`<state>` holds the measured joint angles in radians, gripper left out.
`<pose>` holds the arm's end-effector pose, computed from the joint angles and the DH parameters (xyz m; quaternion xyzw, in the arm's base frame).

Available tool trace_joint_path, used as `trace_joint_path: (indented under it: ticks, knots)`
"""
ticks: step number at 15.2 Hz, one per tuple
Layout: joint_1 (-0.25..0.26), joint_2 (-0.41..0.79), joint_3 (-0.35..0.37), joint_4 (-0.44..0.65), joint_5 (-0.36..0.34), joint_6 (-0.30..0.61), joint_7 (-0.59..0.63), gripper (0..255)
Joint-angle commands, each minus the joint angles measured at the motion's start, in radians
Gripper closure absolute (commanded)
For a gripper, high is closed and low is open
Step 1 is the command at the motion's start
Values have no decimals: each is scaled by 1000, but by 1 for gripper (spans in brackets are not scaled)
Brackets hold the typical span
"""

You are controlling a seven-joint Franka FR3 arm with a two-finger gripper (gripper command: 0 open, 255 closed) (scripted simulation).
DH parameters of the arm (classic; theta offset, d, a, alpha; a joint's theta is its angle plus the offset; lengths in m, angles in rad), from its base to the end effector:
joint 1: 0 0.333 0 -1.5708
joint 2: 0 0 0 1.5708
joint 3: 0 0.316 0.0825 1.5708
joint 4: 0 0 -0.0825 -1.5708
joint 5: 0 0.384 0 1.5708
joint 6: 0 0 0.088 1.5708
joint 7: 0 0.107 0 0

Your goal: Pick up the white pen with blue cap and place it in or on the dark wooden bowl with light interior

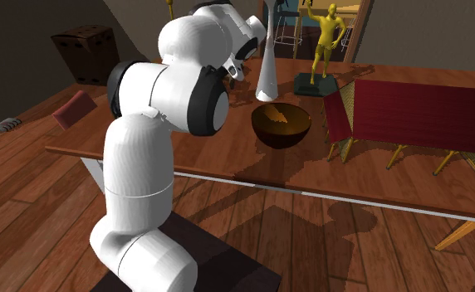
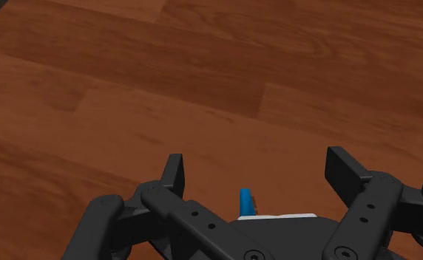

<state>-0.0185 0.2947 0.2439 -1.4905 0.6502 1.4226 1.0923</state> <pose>0.5847 0.1888 0.5124 -0.8324 0.3941 0.3467 0.1775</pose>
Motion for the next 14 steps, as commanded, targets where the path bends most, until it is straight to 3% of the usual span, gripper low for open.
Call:
trace_joint_path:
  ticks: [1,8,9,14]
  knots:
    - [7,1,4,-31,3,17,-2,0]
    - [7,1,4,-31,3,17,-2,0]
    - [7,0,5,-31,3,17,-1,255]
    - [8,2,5,-27,3,15,0,255]
